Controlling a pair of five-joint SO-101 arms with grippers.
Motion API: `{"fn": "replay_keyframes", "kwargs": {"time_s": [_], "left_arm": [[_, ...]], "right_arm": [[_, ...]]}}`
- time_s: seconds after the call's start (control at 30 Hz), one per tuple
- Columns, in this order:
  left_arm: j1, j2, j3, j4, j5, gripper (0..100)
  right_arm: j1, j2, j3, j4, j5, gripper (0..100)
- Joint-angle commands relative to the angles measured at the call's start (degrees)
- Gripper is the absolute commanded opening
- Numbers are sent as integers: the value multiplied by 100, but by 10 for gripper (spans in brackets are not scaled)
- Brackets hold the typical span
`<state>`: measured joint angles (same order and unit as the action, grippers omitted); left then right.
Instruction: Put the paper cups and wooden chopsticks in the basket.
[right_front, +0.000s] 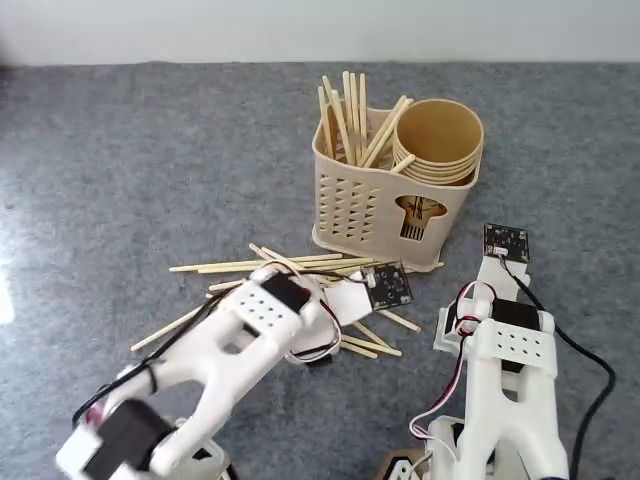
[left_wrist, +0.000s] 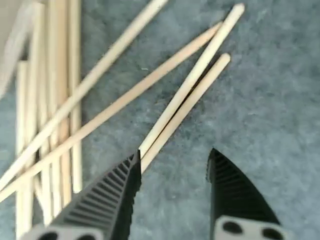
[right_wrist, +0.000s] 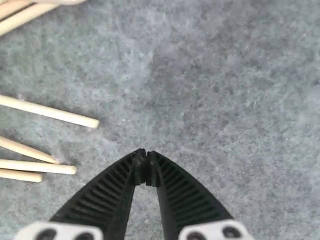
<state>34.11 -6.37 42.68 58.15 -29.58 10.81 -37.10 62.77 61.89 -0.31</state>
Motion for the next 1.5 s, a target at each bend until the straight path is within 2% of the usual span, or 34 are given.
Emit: {"fn": "replay_keyframes", "kwargs": {"time_s": [0.0, 0.17, 0.37, 0.5, 0.7, 1.0, 1.13, 1.47], "left_arm": [[53, 378, -558, -167, -273, 212], [53, 615, -910, -202, -281, 211], [422, 941, -1051, -176, -281, 209], [334, 1178, -1297, -123, -264, 209], [290, 1934, -2202, 642, -281, 203], [316, 3393, -3925, 2084, -290, 93], [325, 3393, -3960, 2110, -290, 39], [281, 3235, -3916, 2136, -273, 13]], "right_arm": [[84, -145, -193, -84, 62, 10], [84, -145, -193, -84, 62, 10], [92, -145, -193, -84, 70, 10], [101, -145, -193, -57, 70, 10], [101, -154, -202, -66, 70, 10], [101, -154, -202, -75, 70, 10], [101, -154, -202, -75, 70, 10], [101, -154, -202, -75, 70, 10]]}}
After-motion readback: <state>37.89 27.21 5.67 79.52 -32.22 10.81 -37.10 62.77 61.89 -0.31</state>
